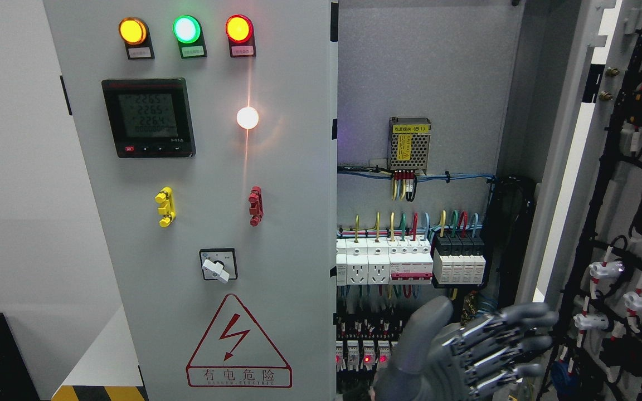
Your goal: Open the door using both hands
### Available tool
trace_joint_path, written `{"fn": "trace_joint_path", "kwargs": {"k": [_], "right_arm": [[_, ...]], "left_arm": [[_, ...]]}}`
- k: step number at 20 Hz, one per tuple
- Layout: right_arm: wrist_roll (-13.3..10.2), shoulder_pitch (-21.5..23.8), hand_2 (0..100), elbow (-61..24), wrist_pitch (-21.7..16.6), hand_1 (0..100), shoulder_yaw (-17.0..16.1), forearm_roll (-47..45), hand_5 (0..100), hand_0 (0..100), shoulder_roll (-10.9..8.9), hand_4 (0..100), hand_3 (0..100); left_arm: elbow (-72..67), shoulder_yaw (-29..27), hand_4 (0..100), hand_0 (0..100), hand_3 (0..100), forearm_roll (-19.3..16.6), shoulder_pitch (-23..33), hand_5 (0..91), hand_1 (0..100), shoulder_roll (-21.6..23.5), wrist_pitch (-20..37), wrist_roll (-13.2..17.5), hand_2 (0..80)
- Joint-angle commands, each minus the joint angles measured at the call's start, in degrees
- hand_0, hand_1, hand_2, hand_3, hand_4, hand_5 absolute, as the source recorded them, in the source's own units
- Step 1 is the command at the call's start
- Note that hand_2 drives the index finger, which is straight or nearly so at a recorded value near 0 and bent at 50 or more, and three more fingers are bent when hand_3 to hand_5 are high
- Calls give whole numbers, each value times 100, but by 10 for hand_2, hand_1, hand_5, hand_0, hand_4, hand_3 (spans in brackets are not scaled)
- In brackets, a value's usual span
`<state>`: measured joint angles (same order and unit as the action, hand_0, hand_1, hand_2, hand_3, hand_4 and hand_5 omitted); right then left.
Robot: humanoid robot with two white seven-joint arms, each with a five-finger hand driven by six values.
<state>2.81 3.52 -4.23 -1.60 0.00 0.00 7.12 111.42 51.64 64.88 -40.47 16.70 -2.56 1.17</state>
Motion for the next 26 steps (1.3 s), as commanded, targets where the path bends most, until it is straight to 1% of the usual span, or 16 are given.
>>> {"fn": "trace_joint_path", "kwargs": {"k": [1,5,7,11,12,14,16,18,20,22,24,26], "right_arm": [[0,0,0,9,2,0,-26,105,0,191,0,0,0],[0,0,0,1,2,0,-26,105,0,191,0,0,0],[0,0,0,1,-7,0,-26,97,0,191,0,0,0],[0,0,0,1,2,0,-26,105,0,191,0,0,0],[0,0,0,1,2,0,-26,97,0,191,0,0,0],[0,0,0,1,2,0,-26,105,0,191,0,0,0],[0,0,0,1,2,0,-26,97,0,191,0,0,0],[0,0,0,1,2,0,-26,105,0,191,0,0,0],[0,0,0,1,2,0,-26,97,0,191,0,0,0],[0,0,0,1,2,0,-26,97,0,191,0,0,0],[0,0,0,1,2,0,-26,105,0,191,0,0,0],[0,0,0,1,2,0,-26,105,0,190,0,0,0]], "left_arm": [[653,-1304,0,0,0,-133,1513,0,0,1054,-8,33,0],[495,-1797,0,0,0,-247,2629,0,0,1090,-8,50,0],[285,-1981,0,0,0,-326,3051,0,0,1090,-8,50,0],[-225,-2342,0,0,0,-344,3974,0,0,1089,1,59,0],[-400,-2343,0,0,0,-414,4211,0,0,1090,19,59,0],[-830,-2360,0,0,0,-808,4625,0,0,1098,71,59,0],[-1305,-2500,0,0,0,-1143,4889,0,0,1072,229,120,0],[-1788,-2667,0,0,0,-1328,5153,0,0,1028,291,278,0],[-2193,-2729,0,0,0,-1390,5347,0,0,1002,448,358,0],[-2772,-2694,0,0,0,-1408,5558,0,0,975,756,367,0],[-3509,-2659,0,0,0,-1486,5620,0,0,801,959,358,0],[-4335,-2659,0,0,0,-1819,5611,0,0,598,977,358,0]]}}
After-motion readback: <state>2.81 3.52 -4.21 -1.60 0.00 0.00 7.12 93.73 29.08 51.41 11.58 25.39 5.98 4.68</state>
